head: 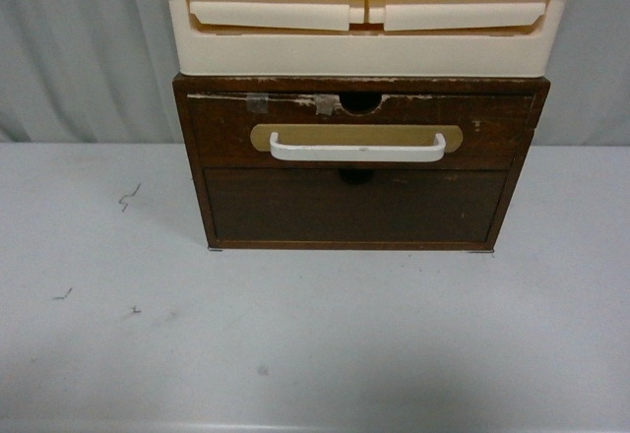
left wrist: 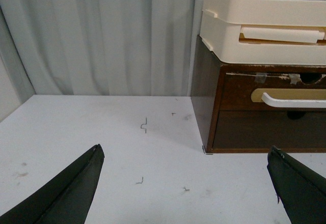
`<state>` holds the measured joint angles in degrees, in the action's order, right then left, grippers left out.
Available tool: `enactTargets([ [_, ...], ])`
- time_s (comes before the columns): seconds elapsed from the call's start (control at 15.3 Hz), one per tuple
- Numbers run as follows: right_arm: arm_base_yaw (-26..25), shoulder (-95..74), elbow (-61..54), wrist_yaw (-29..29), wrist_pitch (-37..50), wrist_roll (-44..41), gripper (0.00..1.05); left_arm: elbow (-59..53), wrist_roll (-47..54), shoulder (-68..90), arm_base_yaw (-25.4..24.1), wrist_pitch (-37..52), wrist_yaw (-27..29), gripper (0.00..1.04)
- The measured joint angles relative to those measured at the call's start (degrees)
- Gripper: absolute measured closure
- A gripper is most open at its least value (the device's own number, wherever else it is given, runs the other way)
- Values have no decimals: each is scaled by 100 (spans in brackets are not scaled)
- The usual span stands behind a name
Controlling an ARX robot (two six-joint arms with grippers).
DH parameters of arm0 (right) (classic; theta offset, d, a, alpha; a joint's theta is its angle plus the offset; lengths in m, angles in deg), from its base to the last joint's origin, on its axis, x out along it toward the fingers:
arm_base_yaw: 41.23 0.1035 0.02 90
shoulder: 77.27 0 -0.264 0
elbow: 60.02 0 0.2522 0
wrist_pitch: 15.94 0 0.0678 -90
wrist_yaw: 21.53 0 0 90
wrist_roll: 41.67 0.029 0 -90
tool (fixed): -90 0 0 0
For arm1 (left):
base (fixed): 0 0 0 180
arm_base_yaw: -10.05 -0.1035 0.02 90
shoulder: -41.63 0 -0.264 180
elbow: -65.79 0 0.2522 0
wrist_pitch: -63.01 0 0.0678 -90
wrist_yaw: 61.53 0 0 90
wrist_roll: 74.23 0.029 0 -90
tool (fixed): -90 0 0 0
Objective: Open drawer
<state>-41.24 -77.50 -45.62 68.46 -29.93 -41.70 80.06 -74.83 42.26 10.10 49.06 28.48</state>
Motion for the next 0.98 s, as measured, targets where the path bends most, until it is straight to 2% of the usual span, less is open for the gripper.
enactTargets([
  [0.98, 0, 2, 0, 0, 0, 0, 6, 0, 0, 0, 0, 0, -2, 7],
])
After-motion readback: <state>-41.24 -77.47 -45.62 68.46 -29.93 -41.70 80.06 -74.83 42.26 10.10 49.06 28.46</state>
